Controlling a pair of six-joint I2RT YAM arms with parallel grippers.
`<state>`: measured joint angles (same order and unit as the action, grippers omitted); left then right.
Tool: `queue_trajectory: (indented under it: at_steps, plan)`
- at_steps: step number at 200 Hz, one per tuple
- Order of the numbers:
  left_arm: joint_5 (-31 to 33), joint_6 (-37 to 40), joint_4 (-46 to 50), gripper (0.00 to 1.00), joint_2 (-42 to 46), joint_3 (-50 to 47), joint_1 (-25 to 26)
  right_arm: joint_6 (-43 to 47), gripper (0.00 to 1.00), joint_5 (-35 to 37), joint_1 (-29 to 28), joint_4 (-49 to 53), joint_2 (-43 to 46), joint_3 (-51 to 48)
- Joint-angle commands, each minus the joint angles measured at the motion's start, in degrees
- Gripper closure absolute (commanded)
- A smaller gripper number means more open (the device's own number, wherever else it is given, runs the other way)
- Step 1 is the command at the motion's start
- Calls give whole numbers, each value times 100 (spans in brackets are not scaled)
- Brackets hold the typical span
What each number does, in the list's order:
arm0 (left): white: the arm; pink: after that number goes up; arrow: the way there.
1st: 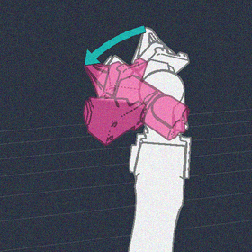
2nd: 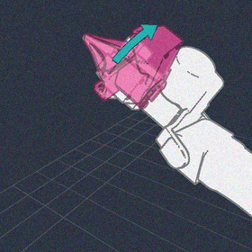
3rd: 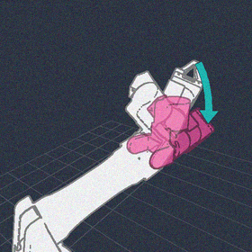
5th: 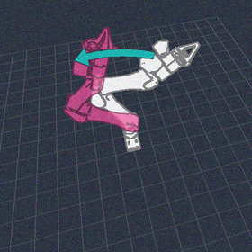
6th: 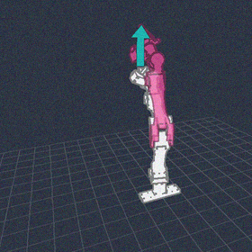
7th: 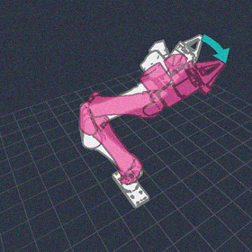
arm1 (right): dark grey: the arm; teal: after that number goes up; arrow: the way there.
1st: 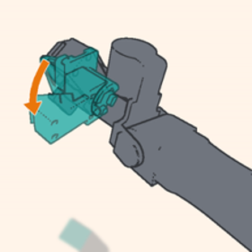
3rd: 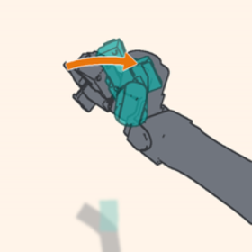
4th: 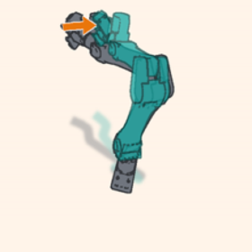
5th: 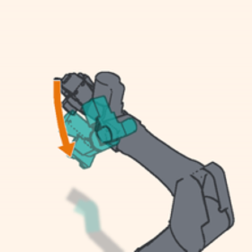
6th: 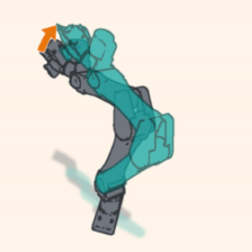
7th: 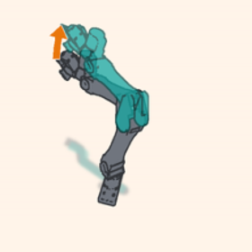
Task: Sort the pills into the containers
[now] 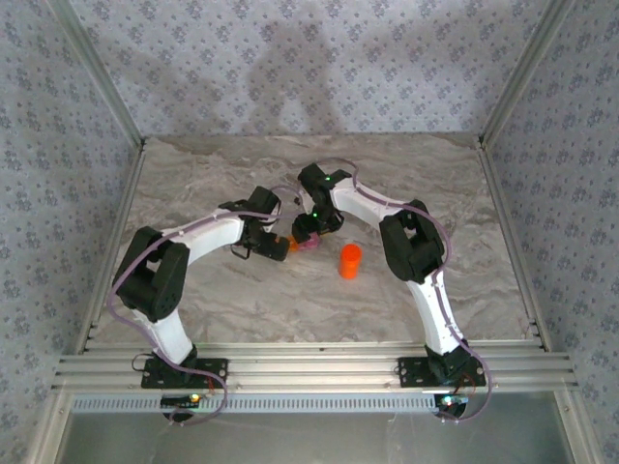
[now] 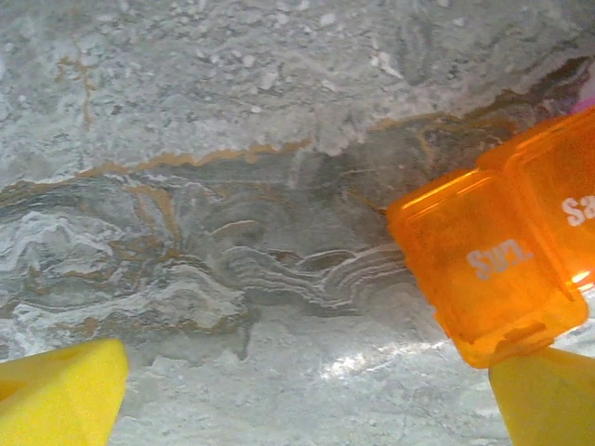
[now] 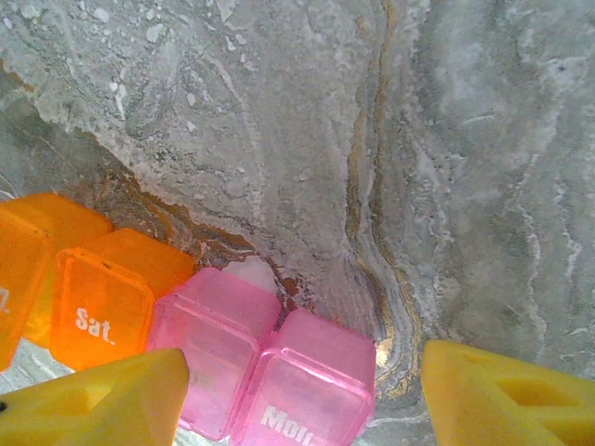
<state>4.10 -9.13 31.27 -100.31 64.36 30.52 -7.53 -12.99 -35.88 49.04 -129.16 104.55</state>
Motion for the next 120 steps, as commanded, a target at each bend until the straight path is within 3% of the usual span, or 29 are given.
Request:
queue_trajectory:
  at_steps: [1, 120]
  plan:
    - [-35, -123, -53, 1, 60, 203, -131, 120, 31, 140, -88, 318, -170, -236]
    - [-197, -317, -95, 1, -248, 724, -314, 173, 32, 95, -91, 308, -206, -282]
